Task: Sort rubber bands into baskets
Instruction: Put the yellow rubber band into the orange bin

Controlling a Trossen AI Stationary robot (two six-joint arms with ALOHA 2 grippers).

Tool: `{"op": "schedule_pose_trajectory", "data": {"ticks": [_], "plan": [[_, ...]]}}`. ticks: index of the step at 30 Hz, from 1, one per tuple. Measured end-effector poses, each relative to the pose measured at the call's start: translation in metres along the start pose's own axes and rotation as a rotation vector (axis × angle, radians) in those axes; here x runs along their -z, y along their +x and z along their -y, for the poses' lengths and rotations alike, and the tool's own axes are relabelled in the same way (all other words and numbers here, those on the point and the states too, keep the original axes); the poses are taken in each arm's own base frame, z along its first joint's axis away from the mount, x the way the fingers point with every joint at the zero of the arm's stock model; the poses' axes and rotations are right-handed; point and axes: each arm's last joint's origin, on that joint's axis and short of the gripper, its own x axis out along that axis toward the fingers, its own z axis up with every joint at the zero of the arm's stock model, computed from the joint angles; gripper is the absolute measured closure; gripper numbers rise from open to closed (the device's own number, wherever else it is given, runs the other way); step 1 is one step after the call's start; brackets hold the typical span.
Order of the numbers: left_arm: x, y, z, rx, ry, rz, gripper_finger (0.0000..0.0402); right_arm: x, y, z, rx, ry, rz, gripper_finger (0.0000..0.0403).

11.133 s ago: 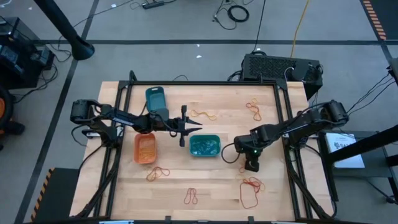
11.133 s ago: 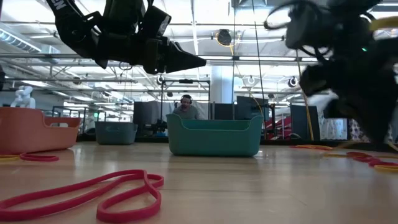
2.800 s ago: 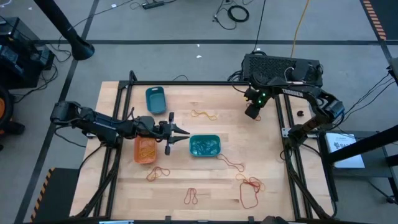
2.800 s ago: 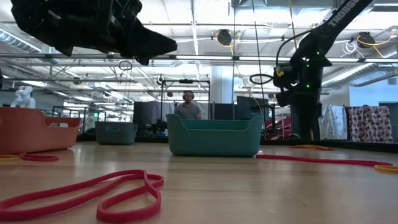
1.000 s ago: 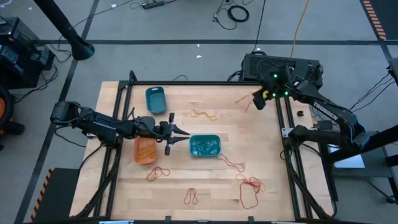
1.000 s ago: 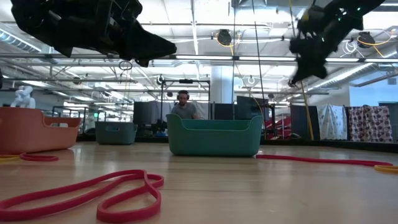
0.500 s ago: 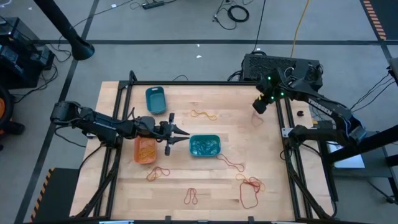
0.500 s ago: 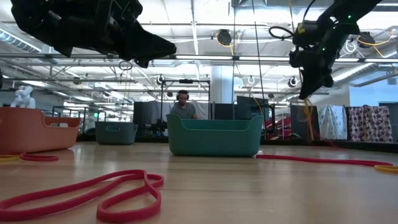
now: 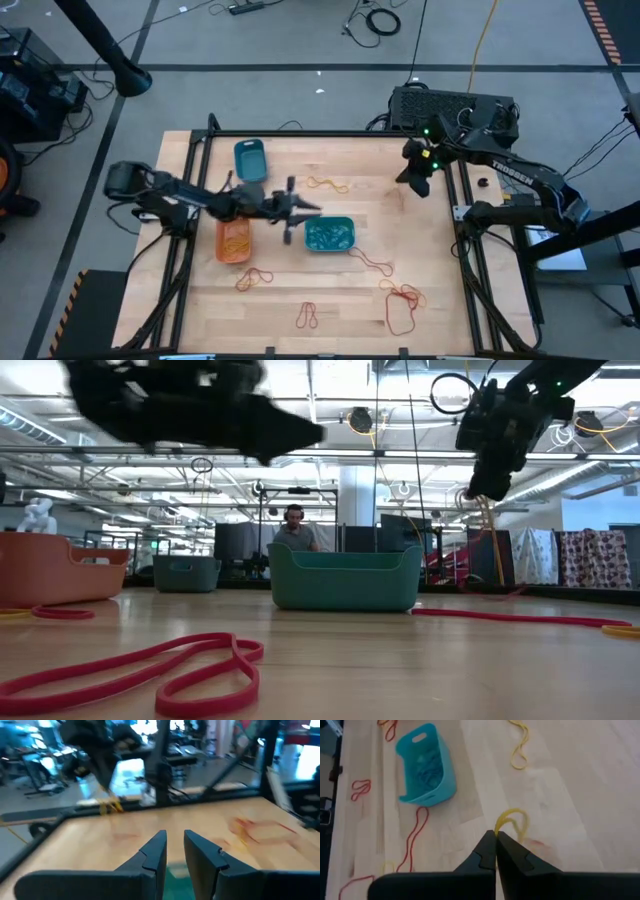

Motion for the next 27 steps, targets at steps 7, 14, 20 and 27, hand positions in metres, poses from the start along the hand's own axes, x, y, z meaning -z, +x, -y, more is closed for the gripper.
{"op": "schedule_pose_trajectory", "data": {"ticks": [7,14,20,27], "plan": [[-0.017,0.071,-0.057,0.062,-0.043,-0.069,0.0327,-0.003,0.001,0.001,0.058,-0.005,0.007,0.0402],[-0.014,0.130,-0.081,0.186,0.098,-0.028,0.0319,0.002,0.006,-0.001,-0.028,-0.049,0.007,0.0402],[-0.011,0.164,-0.086,0.043,0.227,-0.031,0.0247,0.011,0.013,0.000,-0.056,-0.064,-0.020,0.0402],[0.008,0.196,-0.082,0.022,0.228,-0.111,0.0148,0.010,0.015,-0.004,-0.084,-0.075,-0.020,0.0403]]}}
